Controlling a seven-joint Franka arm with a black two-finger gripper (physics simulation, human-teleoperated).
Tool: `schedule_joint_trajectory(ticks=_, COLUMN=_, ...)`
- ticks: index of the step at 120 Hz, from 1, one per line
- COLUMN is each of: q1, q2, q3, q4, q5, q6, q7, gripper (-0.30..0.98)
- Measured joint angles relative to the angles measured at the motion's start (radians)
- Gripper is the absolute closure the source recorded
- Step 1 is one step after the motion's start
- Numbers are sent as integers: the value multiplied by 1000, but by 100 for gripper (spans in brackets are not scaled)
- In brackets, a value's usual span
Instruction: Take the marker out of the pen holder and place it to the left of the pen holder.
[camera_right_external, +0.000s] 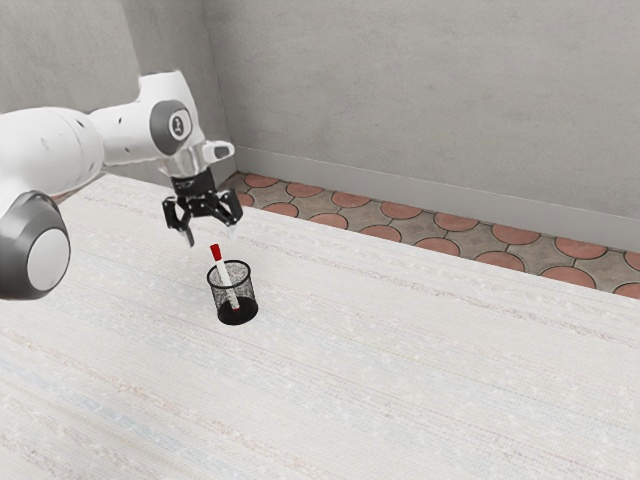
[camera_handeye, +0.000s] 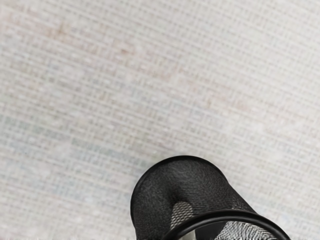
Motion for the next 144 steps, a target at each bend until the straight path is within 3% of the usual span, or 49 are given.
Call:
schedule_joint_trajectory(ticks=43, q1=-4, q2=5, q3=0, q4=-21, q5=-4, q6=6, q7=-6, gripper=8)
schedule_joint_trajectory(ticks=80, q1=-3, q2=6, q3=0, q4=-29, q5=-4, q6=8, q7=-9, gripper=35)
schedule_joint_trajectory(ticks=108, q1=-4, q2=5, q3=0, q4=-28, q5=-2, q6=10, q7=-10, gripper=63)
schedule_joint_trajectory(ticks=144, q1=-5, q2=-16, q3=-10, q4=-21, q5=5, q6=12, q7=-15, gripper=75)
